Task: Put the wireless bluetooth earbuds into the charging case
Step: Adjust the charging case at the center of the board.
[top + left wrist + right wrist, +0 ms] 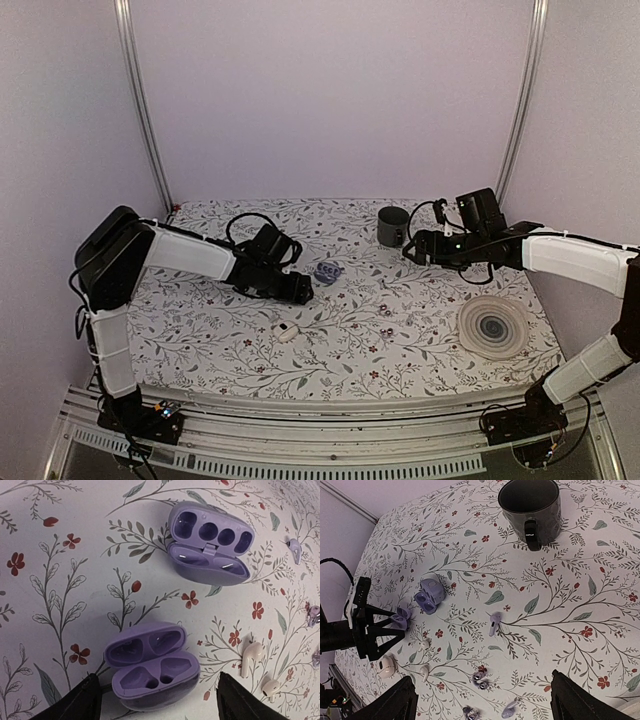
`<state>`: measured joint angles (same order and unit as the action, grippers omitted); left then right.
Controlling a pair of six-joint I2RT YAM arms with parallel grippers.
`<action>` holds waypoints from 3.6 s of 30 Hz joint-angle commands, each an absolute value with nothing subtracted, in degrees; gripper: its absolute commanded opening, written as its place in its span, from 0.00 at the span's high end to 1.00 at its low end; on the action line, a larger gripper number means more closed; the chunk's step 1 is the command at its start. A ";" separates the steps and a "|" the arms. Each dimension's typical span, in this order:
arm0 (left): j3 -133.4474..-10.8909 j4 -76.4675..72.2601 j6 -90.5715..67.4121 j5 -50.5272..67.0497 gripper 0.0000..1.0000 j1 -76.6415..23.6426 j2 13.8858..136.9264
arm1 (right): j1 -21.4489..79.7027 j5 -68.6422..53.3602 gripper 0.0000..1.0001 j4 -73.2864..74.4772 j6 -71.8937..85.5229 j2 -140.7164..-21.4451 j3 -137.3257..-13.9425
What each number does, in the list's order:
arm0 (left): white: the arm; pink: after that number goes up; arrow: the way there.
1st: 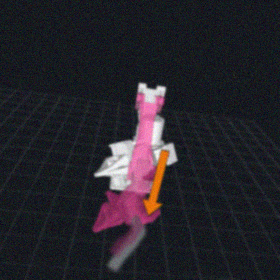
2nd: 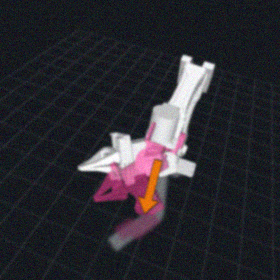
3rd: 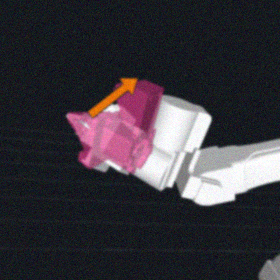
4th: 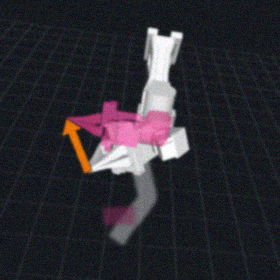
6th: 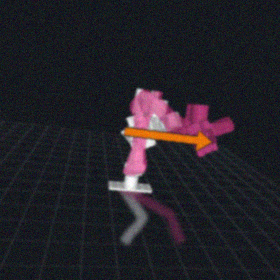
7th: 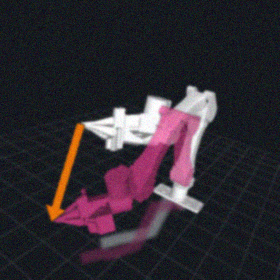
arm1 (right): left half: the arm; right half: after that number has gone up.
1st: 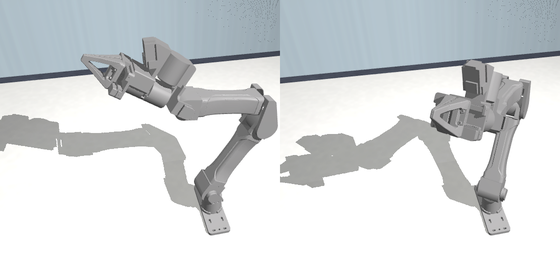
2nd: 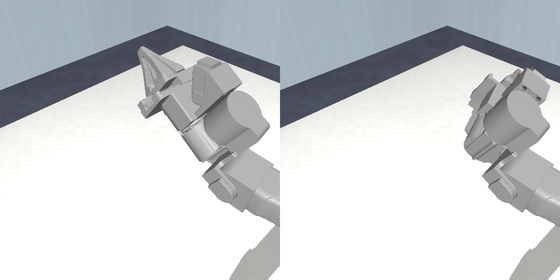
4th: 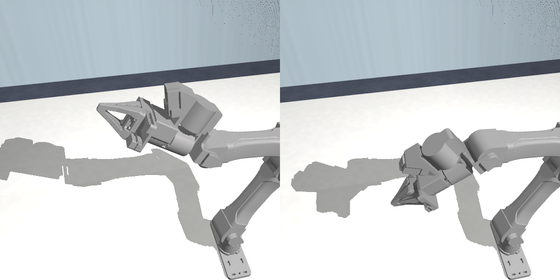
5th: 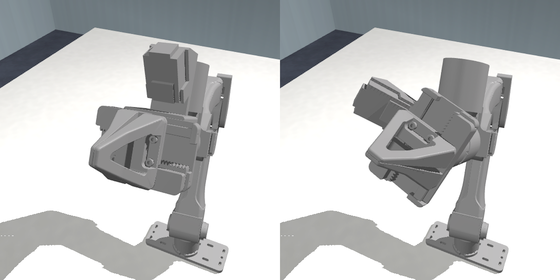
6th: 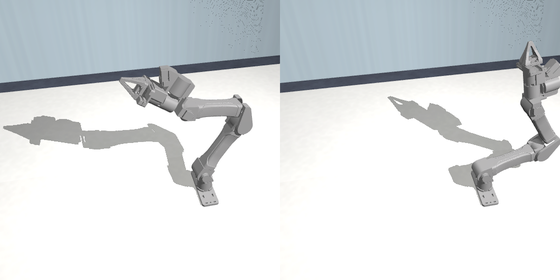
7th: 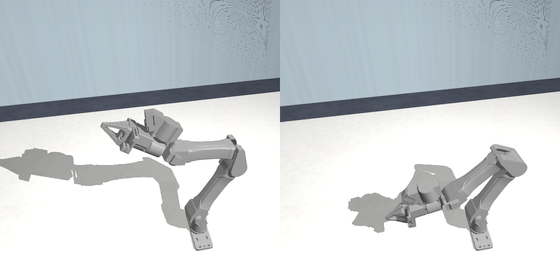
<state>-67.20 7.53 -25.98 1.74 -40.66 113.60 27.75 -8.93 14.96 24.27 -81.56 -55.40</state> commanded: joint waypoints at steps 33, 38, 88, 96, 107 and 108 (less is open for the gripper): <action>-56.71 15.55 -30.99 16.97 0.11 -50.18 100.14 | 29.77 -8.15 0.06 13.95 24.51 -79.54 -52.32; -61.27 12.63 -31.81 19.75 0.11 -50.78 103.44 | 30.26 -8.23 0.06 13.71 24.80 -79.55 -52.15; -49.20 -8.00 31.09 11.54 0.20 -52.71 105.63 | 33.84 -9.30 0.06 11.52 23.42 -79.76 -48.20; -50.06 -12.80 24.18 6.07 0.21 -53.99 107.55 | 34.26 -9.23 0.06 11.27 23.79 -79.83 -47.74; -56.80 -6.16 0.94 1.94 0.19 -53.85 106.67 | 34.87 -8.84 0.06 11.90 24.23 -79.17 -47.88; -56.48 -5.14 -2.27 2.92 0.19 -53.87 105.58 | 34.98 -8.85 0.06 12.02 24.38 -79.08 -47.84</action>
<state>-55.72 -9.85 11.09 0.93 -53.25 109.23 34.24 -8.71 12.40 24.03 -80.62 -48.31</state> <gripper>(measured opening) 0.807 0.937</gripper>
